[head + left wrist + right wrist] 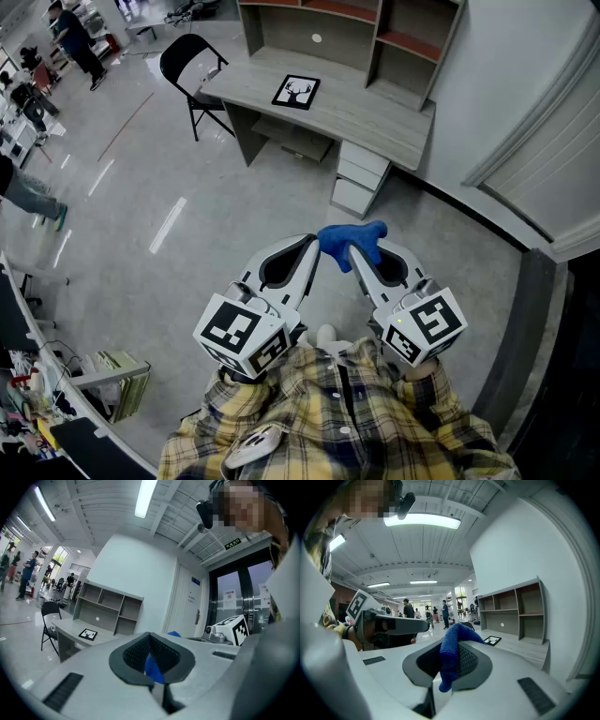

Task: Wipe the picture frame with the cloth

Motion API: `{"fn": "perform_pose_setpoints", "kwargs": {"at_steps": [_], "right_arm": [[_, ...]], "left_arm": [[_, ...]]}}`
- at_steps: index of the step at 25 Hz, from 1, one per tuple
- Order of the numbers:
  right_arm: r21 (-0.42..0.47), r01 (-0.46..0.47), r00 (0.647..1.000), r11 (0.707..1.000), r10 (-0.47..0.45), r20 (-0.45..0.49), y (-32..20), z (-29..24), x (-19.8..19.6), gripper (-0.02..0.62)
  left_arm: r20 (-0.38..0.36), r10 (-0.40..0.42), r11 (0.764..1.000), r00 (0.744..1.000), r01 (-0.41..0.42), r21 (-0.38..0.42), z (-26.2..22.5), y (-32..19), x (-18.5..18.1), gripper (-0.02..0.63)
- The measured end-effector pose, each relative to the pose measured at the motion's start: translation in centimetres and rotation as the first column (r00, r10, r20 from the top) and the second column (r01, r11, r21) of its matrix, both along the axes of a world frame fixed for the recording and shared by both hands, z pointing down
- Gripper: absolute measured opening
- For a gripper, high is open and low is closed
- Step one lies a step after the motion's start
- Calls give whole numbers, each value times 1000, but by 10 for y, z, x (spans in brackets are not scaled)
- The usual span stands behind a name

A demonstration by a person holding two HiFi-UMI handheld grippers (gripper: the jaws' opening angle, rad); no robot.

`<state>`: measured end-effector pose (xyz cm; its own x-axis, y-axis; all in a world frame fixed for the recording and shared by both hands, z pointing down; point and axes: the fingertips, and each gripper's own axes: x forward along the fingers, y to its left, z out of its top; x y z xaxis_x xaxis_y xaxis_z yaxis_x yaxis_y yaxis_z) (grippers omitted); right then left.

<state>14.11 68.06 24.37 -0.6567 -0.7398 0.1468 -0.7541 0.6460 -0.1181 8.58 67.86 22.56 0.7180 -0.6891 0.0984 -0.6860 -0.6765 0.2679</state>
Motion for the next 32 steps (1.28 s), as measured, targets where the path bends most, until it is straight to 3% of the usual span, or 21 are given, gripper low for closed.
{"fn": "perform_pose_setpoints", "kwargs": {"at_steps": [6,17,25,32], "right_arm": [[-7,-8,1000,1000,8,5,8,5,16,41],[-31,-6,1000,999,7,19,10,19,34,41],[-64,15,1000,998,-14,20,-48,31,5,41],[-64,26,1000,998,-25,14,-150,26,-44,41]], "left_arm": [[13,0,1000,1000,0,-2,6,6,12,5],[18,-75,997,997,75,-5,13,-4,4,5],[8,-98,995,995,99,-27,28,-68,-27,5],[19,-73,997,997,73,-19,25,-168,-66,5]]}}
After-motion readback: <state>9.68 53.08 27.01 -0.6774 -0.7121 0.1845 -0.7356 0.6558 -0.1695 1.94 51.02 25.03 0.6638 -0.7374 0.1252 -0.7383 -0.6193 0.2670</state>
